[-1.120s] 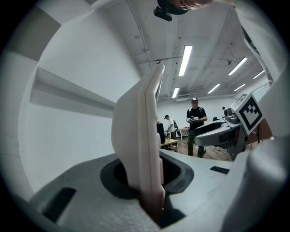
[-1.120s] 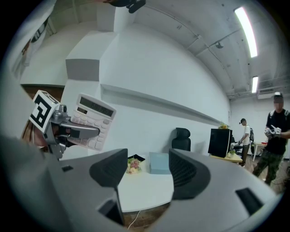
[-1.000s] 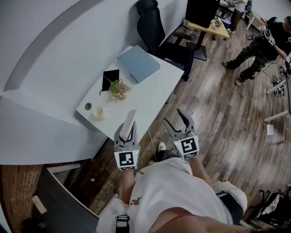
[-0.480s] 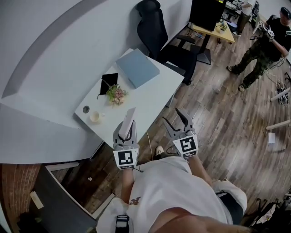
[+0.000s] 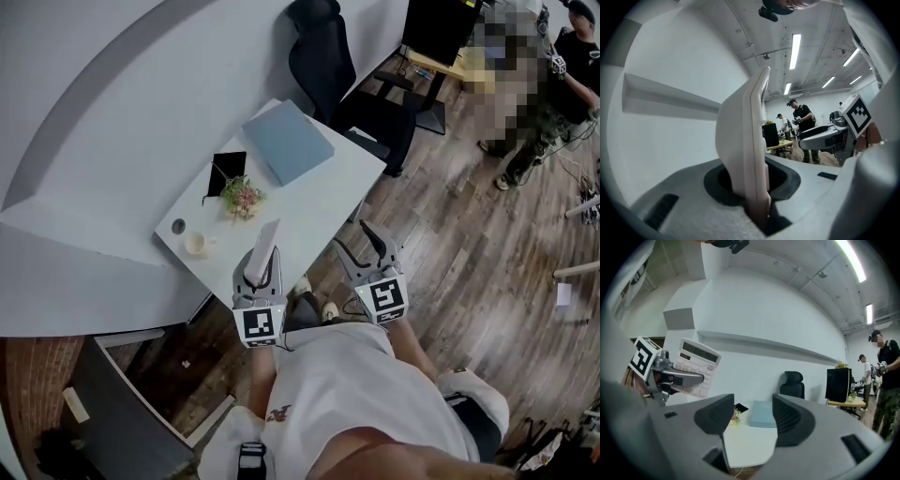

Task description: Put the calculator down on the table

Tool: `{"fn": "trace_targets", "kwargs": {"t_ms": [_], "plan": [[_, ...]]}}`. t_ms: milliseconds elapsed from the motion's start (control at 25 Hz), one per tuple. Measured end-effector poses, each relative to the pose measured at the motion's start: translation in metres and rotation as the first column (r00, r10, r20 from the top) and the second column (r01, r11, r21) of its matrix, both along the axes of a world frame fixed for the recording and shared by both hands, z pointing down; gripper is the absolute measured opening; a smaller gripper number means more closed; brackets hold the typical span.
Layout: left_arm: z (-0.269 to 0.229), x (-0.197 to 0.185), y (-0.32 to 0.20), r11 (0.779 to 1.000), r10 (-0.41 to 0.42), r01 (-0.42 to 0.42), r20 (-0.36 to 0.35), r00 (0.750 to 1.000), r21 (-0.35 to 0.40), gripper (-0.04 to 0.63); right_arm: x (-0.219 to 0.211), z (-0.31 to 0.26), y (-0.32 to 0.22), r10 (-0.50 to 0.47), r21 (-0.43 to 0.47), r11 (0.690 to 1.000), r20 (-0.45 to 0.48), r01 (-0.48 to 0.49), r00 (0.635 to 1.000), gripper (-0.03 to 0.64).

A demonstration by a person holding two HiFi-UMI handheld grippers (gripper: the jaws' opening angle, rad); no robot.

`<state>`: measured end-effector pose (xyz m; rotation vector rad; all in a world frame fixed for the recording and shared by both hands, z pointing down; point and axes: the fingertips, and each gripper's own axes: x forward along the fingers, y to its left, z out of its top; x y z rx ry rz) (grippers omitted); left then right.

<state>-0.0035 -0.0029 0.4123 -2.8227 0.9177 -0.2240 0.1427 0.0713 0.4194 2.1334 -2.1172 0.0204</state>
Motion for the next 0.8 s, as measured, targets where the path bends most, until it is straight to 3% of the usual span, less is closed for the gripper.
{"fn": "trace_targets", "kwargs": {"t_ms": [600,800], "plan": [[0.005,0.031,-0.059,1.000,0.012,-0.013,-0.019,1.000,-0.018,0.087,0.030,0.002,-0.052,0.025,-0.030,0.999,-0.007,-0.025,1.000,0.255],[-0.002,0.036,-0.082,1.000,0.025,-0.025,-0.027,0.999,0.006,0.087,0.035,-0.003,-0.077,0.029,-0.008,1.000,-0.032,-0.030,0.999,0.255]]}}
